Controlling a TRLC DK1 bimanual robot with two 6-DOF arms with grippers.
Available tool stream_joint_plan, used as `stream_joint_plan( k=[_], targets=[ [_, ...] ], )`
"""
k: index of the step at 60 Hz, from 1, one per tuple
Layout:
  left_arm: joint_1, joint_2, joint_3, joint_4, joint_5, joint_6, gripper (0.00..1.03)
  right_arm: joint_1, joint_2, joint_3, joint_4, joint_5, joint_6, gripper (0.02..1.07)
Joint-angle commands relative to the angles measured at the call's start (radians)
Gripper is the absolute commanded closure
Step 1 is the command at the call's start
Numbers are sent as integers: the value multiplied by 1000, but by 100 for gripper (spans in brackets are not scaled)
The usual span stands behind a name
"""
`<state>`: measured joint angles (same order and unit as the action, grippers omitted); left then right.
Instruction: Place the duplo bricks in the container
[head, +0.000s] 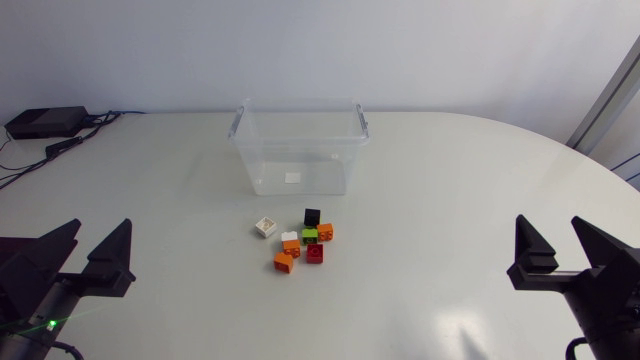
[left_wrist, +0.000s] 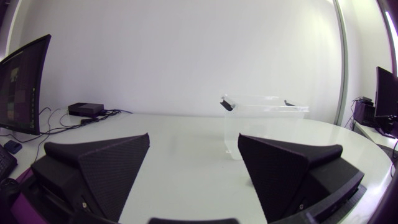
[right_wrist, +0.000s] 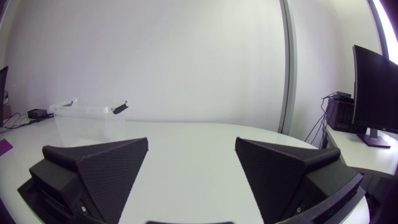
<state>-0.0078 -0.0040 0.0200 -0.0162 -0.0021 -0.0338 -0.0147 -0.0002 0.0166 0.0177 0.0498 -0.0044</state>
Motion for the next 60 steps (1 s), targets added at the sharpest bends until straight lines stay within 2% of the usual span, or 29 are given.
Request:
stream_joint_plan(
  k=[1, 21, 31, 42, 50, 60],
  targets=[
    [3, -8, -18, 5, -4, -6, 4, 5, -6, -20, -9, -2, -2, 6],
    [-6, -11, -6, 7, -4, -9, 5, 19, -7, -17, -7, -16, 0, 6],
    [-17, 25, 93, -28, -3, -8, 5, 22, 17, 60, -12, -16, -3, 6],
    [-66, 276, 250, -22, -3, -9, 5, 35, 253, 223, -13, -8, 15, 6],
    [-141, 527, 371, -21, -6, -17, 5, 52, 414, 329, -18, 9, 38, 6],
    [-219, 858, 531, -90, -18, -29, 7, 102, 646, 471, -125, 47, 90, 7]
  ],
)
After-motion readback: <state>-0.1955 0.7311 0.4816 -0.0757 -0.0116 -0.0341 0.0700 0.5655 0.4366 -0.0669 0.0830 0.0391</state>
